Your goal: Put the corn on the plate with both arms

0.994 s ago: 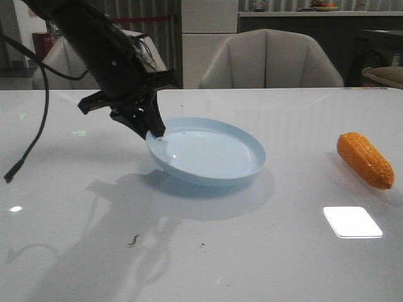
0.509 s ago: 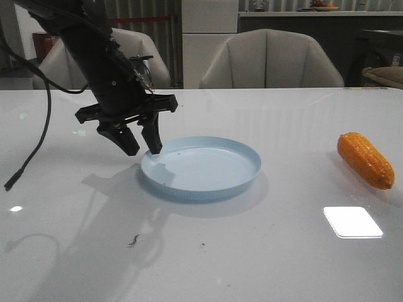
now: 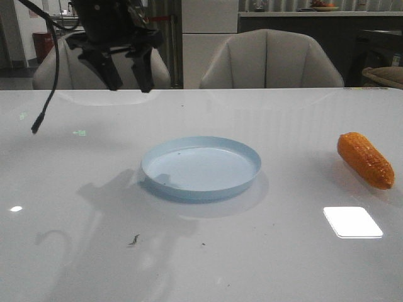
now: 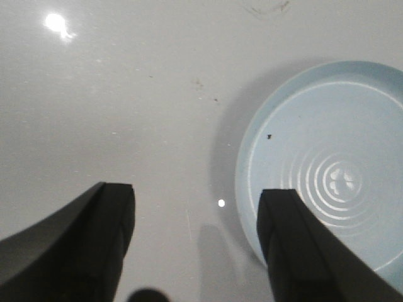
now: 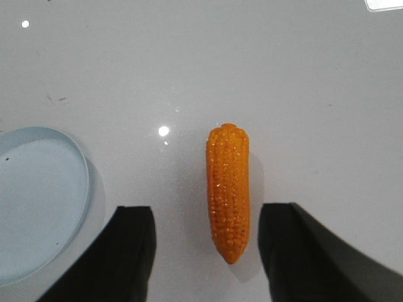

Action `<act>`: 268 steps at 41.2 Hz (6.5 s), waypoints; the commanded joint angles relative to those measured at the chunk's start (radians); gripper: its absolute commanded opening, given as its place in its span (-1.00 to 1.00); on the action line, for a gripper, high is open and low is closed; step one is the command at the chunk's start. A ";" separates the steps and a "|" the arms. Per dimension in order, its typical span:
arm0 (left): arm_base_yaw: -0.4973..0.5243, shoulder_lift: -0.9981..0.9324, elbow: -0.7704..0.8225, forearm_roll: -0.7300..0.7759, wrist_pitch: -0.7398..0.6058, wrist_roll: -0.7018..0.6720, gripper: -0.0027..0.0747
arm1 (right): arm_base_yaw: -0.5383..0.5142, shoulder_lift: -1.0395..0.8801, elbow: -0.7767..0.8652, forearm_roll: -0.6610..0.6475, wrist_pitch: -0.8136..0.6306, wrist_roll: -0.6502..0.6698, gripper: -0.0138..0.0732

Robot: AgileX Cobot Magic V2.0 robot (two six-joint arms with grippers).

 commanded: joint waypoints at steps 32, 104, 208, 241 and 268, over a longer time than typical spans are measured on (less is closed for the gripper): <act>0.146 -0.525 0.189 -0.082 -0.435 0.085 0.26 | 0.037 0.674 -0.471 -0.050 0.208 -0.015 0.66; 0.146 -1.448 1.572 -0.033 -1.032 0.086 0.25 | 0.517 0.860 -0.835 -0.038 0.241 -0.140 0.61; 0.296 -1.341 1.572 -0.095 -1.110 0.077 -0.69 | 0.054 -0.494 0.120 -0.092 0.231 0.003 0.60; 0.296 -1.473 1.606 0.028 -1.090 0.013 -0.69 | 0.054 -0.494 0.120 -0.092 0.228 0.003 0.60; 0.298 -2.224 2.037 0.100 -1.090 -0.111 -0.69 | 0.054 -0.494 0.120 -0.092 0.228 0.003 0.60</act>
